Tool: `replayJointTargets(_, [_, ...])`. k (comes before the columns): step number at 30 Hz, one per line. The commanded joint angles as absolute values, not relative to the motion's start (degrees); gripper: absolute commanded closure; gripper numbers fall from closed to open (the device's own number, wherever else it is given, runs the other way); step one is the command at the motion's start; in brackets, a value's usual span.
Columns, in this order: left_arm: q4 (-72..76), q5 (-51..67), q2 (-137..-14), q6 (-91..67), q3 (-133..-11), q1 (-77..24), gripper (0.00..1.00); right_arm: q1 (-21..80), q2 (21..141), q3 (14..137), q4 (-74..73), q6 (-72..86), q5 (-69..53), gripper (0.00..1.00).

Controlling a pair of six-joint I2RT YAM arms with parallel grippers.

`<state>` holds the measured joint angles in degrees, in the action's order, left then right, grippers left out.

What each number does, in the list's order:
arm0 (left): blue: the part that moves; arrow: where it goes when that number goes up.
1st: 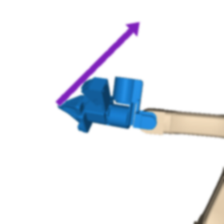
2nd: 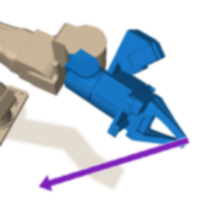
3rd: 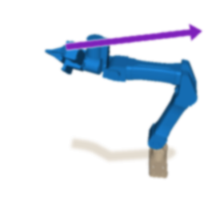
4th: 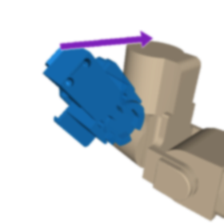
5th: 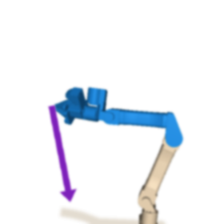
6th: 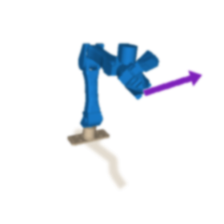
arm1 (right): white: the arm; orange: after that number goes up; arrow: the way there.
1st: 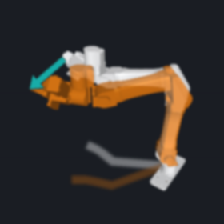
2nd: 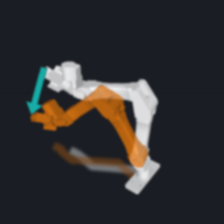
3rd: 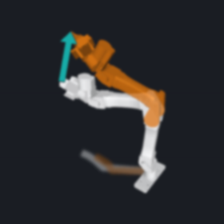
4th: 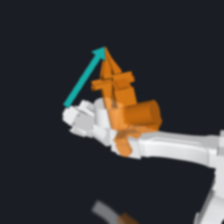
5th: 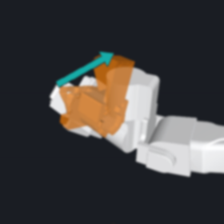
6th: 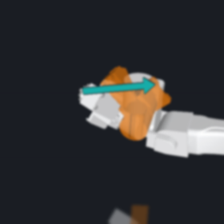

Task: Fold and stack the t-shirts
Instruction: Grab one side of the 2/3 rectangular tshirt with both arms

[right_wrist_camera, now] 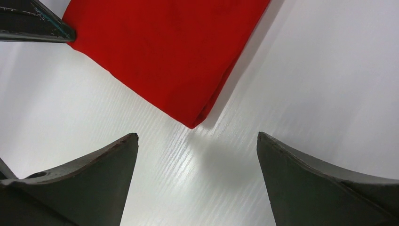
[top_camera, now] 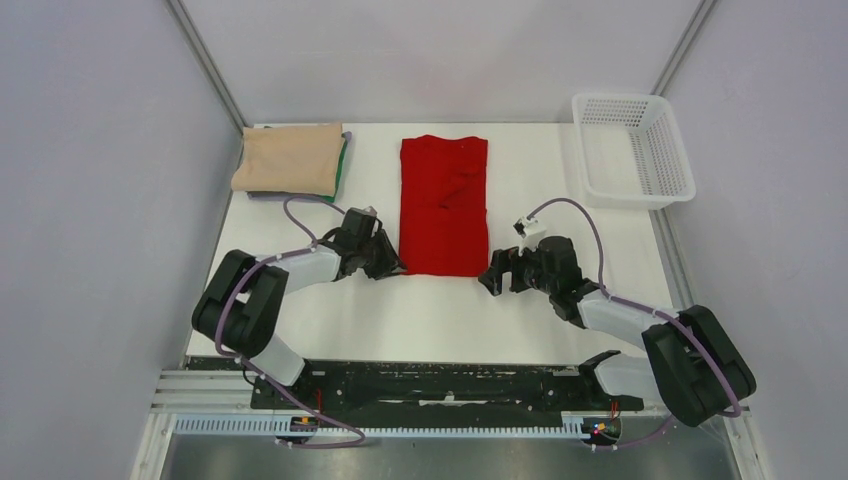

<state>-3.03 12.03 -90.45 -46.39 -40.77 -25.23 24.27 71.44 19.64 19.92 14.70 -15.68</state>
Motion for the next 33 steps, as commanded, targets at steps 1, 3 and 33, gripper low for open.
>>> replayJointTargets(1, [-1.5, 11.5, -92.8, -47.4, -40.6, -25.7, 0.71, 25.5, 72.3, 20.2, 22.8, 12.4, -14.6, 0.02])
replayJointTargets(3, [-1.4, 11.1, -93.7, -47.3, -41.1, -25.7, 0.77, 26.9, 73.5, 20.8, 22.7, 11.0, -13.9, 0.05])
replayJointTargets(33, [-8.6, 5.8, -76.6, -48.9, -29.5, -31.8, 0.98, 38.9, 68.9, 15.1, 20.4, 11.0, -13.2, 1.00])
